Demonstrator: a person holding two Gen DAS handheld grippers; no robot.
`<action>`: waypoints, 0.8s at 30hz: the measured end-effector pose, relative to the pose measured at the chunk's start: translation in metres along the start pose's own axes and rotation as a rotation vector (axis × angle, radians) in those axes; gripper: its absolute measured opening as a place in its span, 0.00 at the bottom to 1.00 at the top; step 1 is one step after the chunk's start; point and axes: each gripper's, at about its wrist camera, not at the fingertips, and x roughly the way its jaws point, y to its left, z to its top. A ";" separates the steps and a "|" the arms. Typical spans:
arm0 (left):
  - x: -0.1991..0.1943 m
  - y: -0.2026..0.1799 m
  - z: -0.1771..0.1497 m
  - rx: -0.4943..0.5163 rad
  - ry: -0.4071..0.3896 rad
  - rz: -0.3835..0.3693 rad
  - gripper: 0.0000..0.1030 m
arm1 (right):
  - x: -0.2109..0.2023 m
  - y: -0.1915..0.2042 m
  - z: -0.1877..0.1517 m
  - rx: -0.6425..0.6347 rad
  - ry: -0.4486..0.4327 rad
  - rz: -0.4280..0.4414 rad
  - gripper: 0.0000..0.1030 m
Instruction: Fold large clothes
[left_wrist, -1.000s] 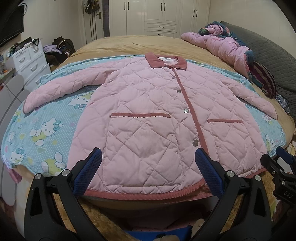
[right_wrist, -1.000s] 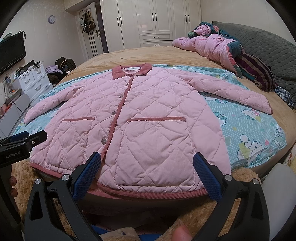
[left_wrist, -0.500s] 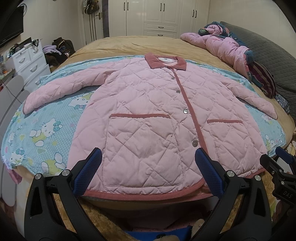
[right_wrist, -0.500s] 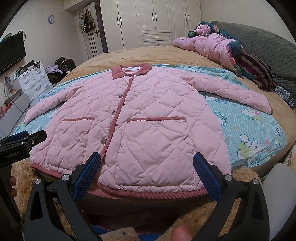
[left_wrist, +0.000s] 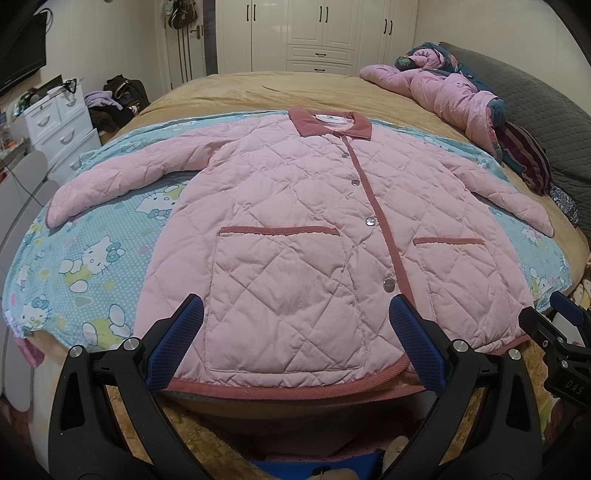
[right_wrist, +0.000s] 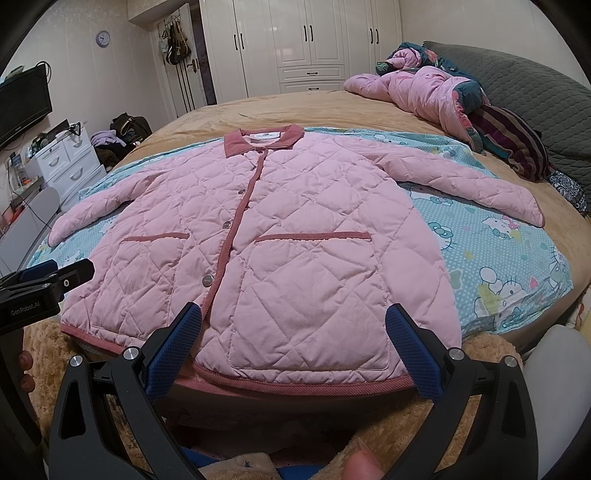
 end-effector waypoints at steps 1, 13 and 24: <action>0.000 0.000 0.000 0.000 -0.001 0.000 0.91 | 0.000 0.000 0.000 0.000 0.000 0.000 0.96; 0.000 -0.005 0.005 0.009 -0.009 0.006 0.91 | 0.000 0.000 0.002 0.002 0.003 0.002 0.96; 0.021 0.000 0.029 -0.016 0.004 0.010 0.91 | 0.017 -0.003 0.024 0.006 0.024 0.009 0.96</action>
